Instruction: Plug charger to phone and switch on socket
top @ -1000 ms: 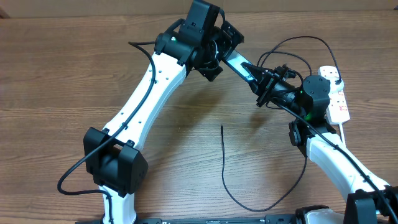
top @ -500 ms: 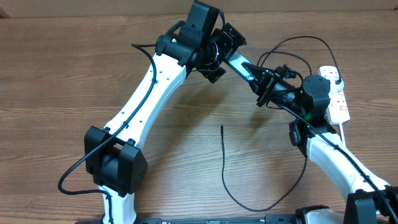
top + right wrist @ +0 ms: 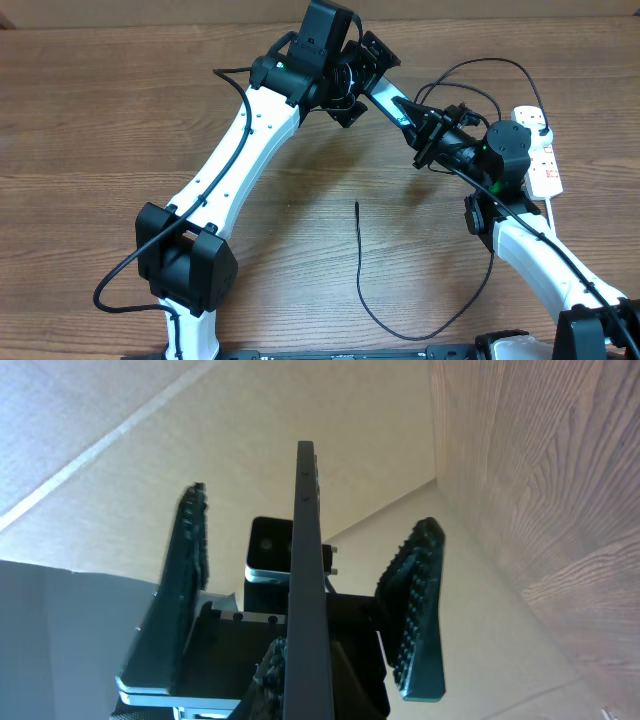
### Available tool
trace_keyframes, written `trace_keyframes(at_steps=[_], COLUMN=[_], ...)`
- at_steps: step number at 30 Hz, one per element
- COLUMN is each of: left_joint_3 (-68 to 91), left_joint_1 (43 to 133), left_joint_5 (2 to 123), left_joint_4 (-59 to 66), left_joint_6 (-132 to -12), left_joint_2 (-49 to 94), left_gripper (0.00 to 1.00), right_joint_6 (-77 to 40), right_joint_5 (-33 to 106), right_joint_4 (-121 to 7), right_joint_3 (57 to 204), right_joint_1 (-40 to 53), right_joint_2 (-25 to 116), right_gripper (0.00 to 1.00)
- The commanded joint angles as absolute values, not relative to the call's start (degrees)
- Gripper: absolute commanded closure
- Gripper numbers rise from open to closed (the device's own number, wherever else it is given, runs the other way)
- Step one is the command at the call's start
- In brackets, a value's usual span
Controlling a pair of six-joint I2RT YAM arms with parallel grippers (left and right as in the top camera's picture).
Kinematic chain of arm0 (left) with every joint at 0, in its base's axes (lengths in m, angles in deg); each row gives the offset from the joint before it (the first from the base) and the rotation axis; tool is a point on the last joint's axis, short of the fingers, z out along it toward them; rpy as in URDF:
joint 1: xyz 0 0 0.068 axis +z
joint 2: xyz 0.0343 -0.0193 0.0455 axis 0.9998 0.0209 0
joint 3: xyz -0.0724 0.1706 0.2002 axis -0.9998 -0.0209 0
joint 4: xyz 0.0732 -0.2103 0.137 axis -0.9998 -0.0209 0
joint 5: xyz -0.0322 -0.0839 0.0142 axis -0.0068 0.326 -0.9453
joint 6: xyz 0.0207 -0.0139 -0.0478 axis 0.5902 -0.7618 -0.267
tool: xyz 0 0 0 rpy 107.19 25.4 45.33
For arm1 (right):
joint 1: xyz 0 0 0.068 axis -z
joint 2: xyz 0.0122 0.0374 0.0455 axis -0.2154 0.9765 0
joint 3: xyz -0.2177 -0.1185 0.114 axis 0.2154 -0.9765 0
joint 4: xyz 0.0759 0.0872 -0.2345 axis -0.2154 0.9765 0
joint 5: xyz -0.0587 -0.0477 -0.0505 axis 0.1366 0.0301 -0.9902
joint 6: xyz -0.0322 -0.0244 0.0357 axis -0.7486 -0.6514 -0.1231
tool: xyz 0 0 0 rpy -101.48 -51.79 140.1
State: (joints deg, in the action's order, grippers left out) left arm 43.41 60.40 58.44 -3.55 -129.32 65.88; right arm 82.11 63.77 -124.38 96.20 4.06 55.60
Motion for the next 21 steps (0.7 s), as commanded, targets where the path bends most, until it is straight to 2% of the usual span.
trace_keyframes(at_steps=[1, 5, 13, 17, 21], left_joint_3=[43.15, 43.15, 43.10, 43.10, 43.10], left_joint_1=[60.66, 60.64, 60.55, 60.55, 60.55], left_joint_5=[59.05, 59.05, 59.03, 58.99, 59.07], left_joint_4=[-3.09, -3.05, -3.03, -2.79, -2.09], left_joint_6=[-128.60, -128.60, -128.60, -128.60, -128.62], left_joint_2=[66.61, 66.61, 66.63, 66.63, 66.63], left_gripper=[0.09, 0.22, 0.36, 0.55, 0.56], right_joint_6=[90.04, 90.04, 90.04, 90.04, 90.04], right_joint_5=[62.46, 62.26, 62.55, 63.14, 63.14], right_joint_4=[-125.38, -125.97, -129.23, -129.21, -129.18], right_joint_3=[97.51, 97.51, 97.51, 97.51, 97.51], right_joint_1=[3.82, 3.82, 3.82, 3.82, 3.82], right_joint_2=[55.12, 55.12, 55.12, 55.12, 55.12], right_gripper=[0.96, 0.96, 0.97, 0.96, 0.96])
